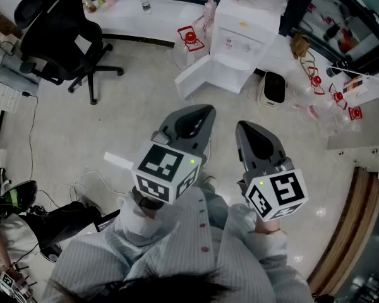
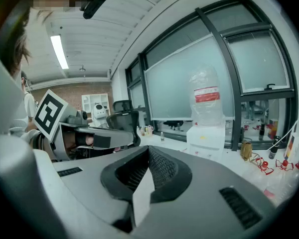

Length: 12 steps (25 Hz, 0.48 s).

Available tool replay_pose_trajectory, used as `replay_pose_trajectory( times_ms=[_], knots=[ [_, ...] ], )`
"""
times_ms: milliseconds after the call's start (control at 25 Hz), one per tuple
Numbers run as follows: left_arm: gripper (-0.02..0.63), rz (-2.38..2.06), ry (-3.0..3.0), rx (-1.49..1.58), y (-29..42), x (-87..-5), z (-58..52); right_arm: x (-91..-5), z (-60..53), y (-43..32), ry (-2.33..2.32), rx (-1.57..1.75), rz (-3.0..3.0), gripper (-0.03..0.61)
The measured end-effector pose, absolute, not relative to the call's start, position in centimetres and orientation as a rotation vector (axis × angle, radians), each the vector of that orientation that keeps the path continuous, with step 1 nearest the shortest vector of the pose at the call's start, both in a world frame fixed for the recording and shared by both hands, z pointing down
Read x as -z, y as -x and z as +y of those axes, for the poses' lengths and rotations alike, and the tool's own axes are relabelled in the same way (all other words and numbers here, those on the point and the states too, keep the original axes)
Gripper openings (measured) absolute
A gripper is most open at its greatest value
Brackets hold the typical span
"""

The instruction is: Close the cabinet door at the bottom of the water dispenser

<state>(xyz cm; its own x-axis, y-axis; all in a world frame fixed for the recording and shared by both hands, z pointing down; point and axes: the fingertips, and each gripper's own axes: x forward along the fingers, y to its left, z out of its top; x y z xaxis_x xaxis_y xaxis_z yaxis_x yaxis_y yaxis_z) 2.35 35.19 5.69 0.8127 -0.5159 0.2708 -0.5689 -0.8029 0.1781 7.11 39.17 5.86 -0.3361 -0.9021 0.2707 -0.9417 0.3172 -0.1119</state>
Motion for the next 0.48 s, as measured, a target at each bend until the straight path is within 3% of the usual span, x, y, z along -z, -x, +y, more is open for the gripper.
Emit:
replay_pose_trajectory(
  times_ms=[480],
  knots=[
    [0.011, -0.908, -2.729, -0.291, -4.0, -5.3, 36.0, -5.3, 40.1, -9.0, -1.664, -0.364, -2.483, 0.014]
  ],
)
